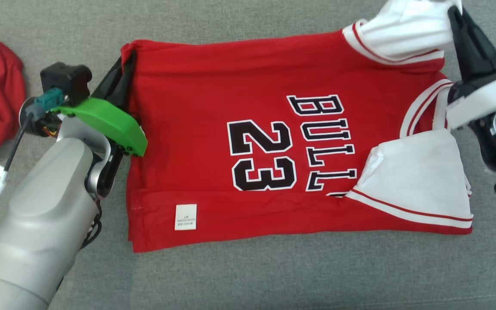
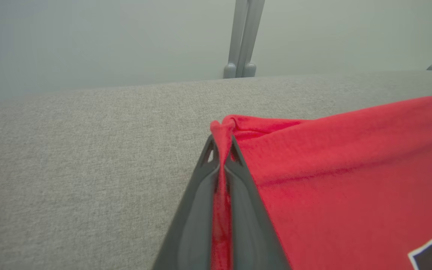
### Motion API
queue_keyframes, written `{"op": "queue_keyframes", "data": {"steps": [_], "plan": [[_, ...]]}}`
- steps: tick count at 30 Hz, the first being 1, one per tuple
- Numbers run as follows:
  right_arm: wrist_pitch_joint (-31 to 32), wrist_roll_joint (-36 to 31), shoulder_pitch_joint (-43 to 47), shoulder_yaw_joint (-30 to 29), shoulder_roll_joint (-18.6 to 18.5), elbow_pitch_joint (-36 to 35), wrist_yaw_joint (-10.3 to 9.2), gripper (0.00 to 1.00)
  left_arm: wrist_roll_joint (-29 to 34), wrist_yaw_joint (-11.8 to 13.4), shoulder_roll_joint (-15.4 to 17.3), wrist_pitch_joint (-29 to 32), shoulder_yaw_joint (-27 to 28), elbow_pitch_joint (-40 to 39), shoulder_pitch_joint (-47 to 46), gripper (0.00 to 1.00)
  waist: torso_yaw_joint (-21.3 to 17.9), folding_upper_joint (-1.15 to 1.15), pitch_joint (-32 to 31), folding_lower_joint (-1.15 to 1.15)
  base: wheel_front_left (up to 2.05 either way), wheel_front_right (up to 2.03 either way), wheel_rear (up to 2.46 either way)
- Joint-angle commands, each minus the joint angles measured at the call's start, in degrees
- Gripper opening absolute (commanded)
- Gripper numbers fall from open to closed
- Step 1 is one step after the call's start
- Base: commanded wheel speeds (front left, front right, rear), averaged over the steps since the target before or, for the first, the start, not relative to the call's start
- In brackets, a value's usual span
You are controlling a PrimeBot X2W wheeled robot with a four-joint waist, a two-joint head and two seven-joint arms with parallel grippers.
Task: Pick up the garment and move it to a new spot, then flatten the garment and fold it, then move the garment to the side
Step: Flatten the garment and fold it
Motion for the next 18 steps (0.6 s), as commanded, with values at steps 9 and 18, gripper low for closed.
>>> {"op": "queue_keyframes", "data": {"steps": [9, 18], "plan": [[-0.2, -3.8, 20.6, -7.8, 4.4, -9.9, -0.11, 0.00, -0.2, 11.3, 6.7, -0.4, 3.1, -22.7, 20.6, 0.00, -1.8, 0.00, -3.4, 0.00, 0.00, 0.00, 0.00], [-0.2, -4.6, 31.0, -12.3, 8.4, -10.8, -0.11, 0.04, -4.2, 15.8, 7.7, 1.9, 2.6, -31.3, 32.2, 0.00, -1.1, 0.00, -5.0, 0.00, 0.00, 0.00, 0.00]]}}
